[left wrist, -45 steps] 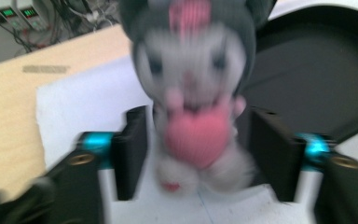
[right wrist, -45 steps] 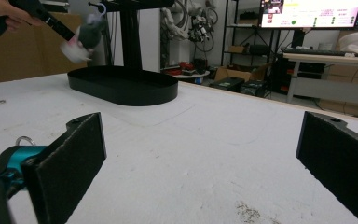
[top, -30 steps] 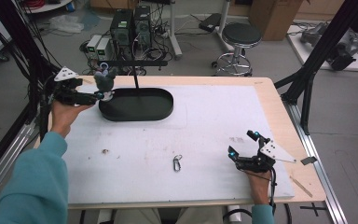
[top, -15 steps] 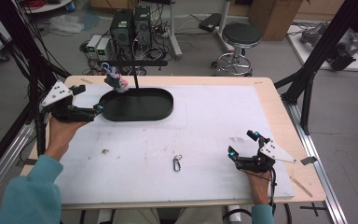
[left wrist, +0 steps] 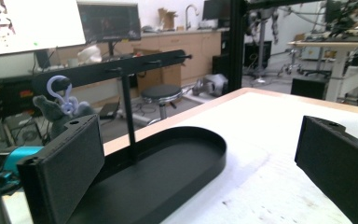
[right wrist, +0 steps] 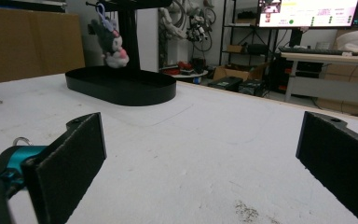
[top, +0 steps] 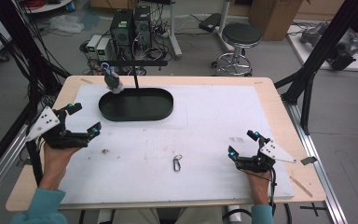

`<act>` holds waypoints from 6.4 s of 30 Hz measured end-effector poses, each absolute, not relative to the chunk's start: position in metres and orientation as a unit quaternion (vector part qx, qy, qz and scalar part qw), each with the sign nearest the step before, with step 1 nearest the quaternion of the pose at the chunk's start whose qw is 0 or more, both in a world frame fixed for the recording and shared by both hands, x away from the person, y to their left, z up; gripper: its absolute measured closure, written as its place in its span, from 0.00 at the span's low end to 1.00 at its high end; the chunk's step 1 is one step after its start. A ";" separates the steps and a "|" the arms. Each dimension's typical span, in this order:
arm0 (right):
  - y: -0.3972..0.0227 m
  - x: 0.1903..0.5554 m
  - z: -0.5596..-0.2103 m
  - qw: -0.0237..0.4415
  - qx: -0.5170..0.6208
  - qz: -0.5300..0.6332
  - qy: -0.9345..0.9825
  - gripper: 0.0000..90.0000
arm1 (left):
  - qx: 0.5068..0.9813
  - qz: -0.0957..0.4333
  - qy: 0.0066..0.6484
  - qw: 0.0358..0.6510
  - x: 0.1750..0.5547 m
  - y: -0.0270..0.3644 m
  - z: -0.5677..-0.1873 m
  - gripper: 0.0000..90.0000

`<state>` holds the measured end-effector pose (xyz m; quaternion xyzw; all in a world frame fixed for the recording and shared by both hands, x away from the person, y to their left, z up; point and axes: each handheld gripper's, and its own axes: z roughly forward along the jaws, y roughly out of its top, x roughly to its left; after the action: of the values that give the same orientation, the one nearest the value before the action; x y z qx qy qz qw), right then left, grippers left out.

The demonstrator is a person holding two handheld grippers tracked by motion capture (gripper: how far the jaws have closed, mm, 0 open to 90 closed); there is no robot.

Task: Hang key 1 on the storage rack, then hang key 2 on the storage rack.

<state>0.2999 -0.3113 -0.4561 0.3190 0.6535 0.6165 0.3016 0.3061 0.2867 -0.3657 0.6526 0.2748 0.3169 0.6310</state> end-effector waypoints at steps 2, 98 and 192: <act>-0.311 0.300 -0.456 0.301 0.320 0.617 0.654 0.01 | 0.649 0.316 0.274 0.636 0.302 0.287 -0.371 0.02; -0.174 0.372 -0.378 0.020 0.018 0.442 0.897 0.01 | 0.679 0.253 0.257 0.640 0.301 0.275 -0.392 0.02; -0.138 0.383 -0.407 -0.049 0.001 0.360 0.932 0.98 | 0.685 0.236 0.255 0.640 0.303 0.272 -0.394 0.02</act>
<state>0.3829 -0.1377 -0.4068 0.0007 0.9317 0.3600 -0.0488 0.3029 0.2724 -0.3940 0.6848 0.2548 0.2364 0.6404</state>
